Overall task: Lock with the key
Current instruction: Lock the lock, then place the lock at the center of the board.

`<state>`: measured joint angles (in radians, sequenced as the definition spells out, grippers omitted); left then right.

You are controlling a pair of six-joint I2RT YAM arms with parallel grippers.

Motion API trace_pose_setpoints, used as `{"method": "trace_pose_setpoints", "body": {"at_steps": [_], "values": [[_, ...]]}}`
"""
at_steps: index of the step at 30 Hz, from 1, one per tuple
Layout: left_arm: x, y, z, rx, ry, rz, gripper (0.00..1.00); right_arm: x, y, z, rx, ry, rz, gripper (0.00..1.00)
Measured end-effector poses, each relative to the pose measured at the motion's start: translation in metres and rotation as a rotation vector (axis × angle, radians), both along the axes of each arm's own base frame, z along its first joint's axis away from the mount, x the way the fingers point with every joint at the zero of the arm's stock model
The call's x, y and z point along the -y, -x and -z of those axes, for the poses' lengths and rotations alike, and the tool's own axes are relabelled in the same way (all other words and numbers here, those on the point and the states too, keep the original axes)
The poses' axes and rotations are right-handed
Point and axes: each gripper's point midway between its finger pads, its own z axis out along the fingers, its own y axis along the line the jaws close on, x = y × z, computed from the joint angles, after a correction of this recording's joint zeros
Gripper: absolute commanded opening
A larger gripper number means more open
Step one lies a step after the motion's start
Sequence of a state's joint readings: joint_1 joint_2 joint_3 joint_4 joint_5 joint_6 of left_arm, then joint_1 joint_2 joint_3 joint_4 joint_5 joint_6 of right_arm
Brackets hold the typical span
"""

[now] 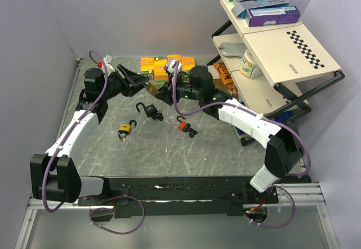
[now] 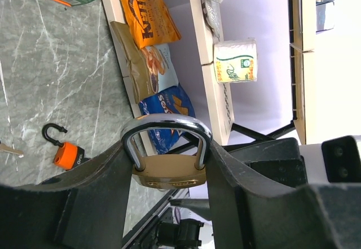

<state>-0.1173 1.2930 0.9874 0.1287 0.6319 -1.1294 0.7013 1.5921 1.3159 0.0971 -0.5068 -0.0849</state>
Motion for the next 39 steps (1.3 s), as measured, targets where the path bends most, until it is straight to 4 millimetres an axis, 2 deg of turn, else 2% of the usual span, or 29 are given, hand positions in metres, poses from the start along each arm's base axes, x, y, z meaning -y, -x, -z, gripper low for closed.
{"method": "trace_pose_setpoints", "body": {"at_steps": [1,2,12,23,25,28,30,32,35,38,39], "values": [[0.000,0.000,0.000,0.000,0.001,0.000,0.01,0.000,0.000,0.001,-0.001,0.003,-0.002,0.40],[0.000,0.000,0.000,0.000,0.001,-0.001,0.01,0.000,0.001,0.002,0.000,0.008,-0.005,0.33],[0.000,0.000,0.000,-0.006,0.006,-0.003,0.01,0.002,0.001,0.005,0.005,0.017,-0.001,0.00],[-0.012,-0.006,0.002,-0.036,0.002,-0.040,0.01,0.005,-0.003,0.009,0.007,0.025,0.021,0.00],[-0.025,-0.017,0.000,-0.039,-0.003,-0.091,0.01,0.009,0.001,0.014,-0.003,0.036,0.021,0.00],[-0.055,-0.044,-0.007,-0.024,-0.018,-0.212,0.01,0.014,0.009,0.022,-0.019,0.050,0.017,0.00],[-0.068,-0.054,-0.009,-0.011,-0.037,-0.250,0.01,0.017,0.013,0.025,-0.030,0.057,0.014,0.00],[-0.082,-0.065,-0.009,0.002,-0.098,-0.283,0.01,0.019,0.015,0.024,-0.034,0.058,0.015,0.00],[-0.094,-0.079,-0.003,0.040,-0.300,-0.260,0.01,0.022,0.016,0.024,-0.040,0.056,0.019,0.00],[-0.106,-0.095,0.012,0.048,-0.509,-0.222,0.01,0.027,0.015,0.025,-0.054,0.057,0.031,0.00],[-0.112,-0.099,0.023,0.033,-0.586,-0.201,0.01,0.028,0.014,0.025,-0.059,0.056,0.036,0.00]]}}
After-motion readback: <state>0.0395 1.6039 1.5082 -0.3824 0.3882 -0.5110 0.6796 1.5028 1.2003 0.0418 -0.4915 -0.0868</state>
